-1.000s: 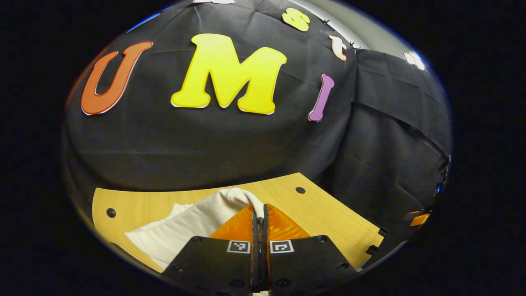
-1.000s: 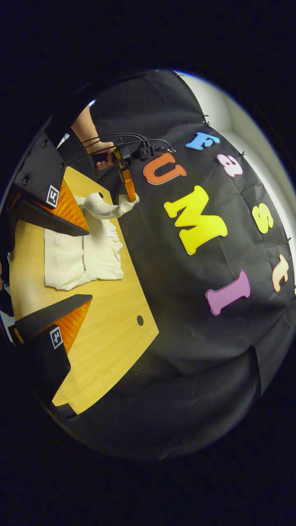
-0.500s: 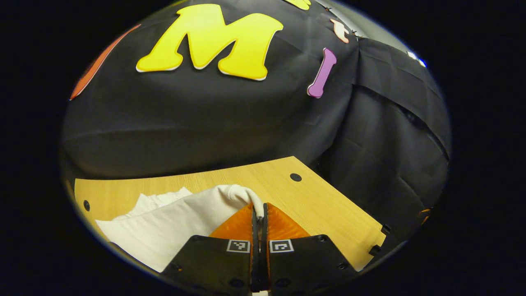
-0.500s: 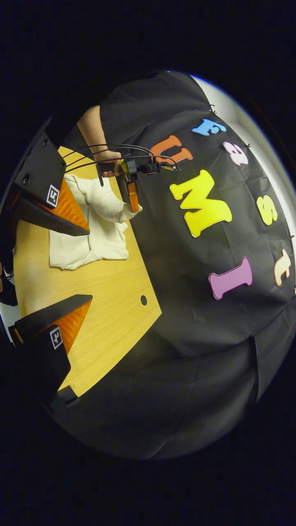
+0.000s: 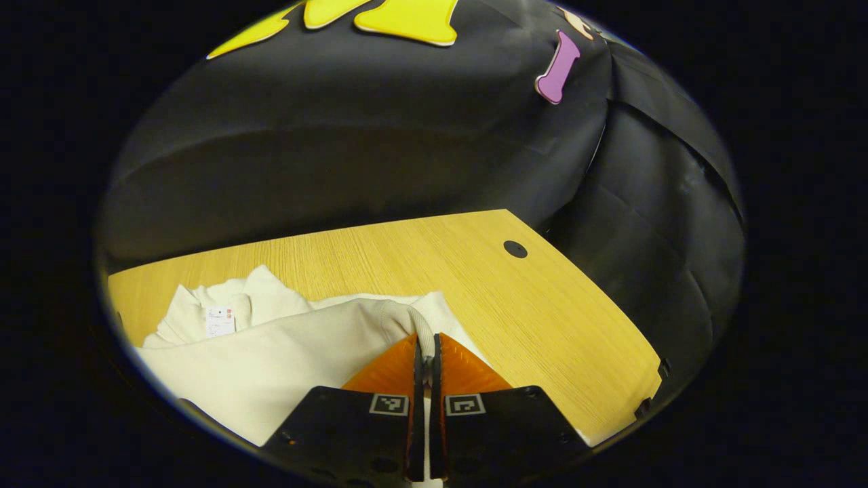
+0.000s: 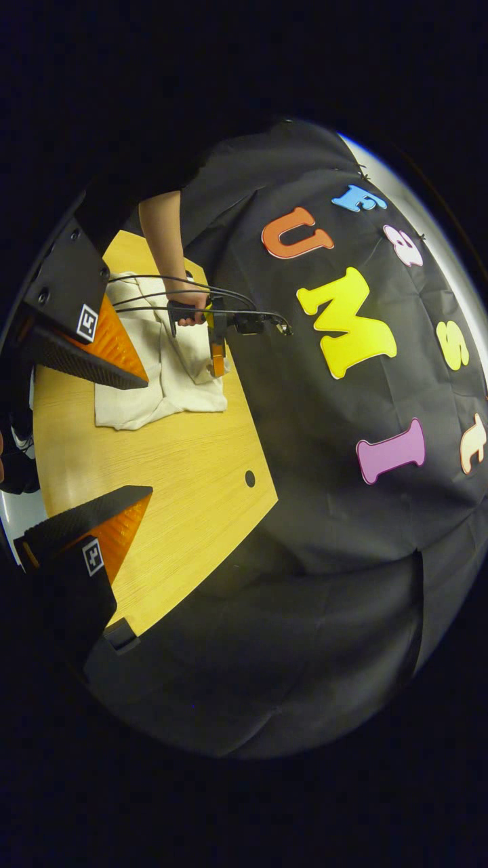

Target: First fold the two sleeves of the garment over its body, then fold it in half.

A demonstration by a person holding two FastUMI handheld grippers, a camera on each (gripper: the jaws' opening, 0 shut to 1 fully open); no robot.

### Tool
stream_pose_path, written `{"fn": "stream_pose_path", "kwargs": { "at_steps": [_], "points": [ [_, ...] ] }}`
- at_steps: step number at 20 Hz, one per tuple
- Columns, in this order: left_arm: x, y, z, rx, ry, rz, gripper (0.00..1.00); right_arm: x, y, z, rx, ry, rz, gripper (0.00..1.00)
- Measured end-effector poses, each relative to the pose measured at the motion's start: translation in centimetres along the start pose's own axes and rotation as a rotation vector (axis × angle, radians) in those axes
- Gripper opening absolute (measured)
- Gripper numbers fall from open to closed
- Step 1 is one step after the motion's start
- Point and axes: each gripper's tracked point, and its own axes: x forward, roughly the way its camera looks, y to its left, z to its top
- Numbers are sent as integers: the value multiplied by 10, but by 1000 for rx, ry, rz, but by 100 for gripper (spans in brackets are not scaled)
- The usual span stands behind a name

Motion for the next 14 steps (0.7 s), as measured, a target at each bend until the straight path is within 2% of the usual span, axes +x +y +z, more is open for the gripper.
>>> {"fn": "stream_pose_path", "kwargs": {
  "at_steps": [1,3,5,6,7,8,14],
  "points": [
    [5,2,-2,-4,6,6,7,0,1,-1,1,3,-4,89],
    [11,3,-8,-12,16,15,19,1,5,0,-6,7,-7,89],
    [5,-9,-4,-40,3,-13,58,1,9,2,-18,4,2,89],
    [-1,-18,-2,-56,-8,-39,64,3,12,4,-22,0,9,89],
    [-9,-24,1,-66,-22,-54,82,4,15,5,-22,-1,19,89],
    [-18,-22,3,-59,-32,-38,100,6,19,7,-24,-6,33,89],
    [-94,-2,7,-14,-145,92,100,16,45,18,-83,-46,117,90]
  ]
}}
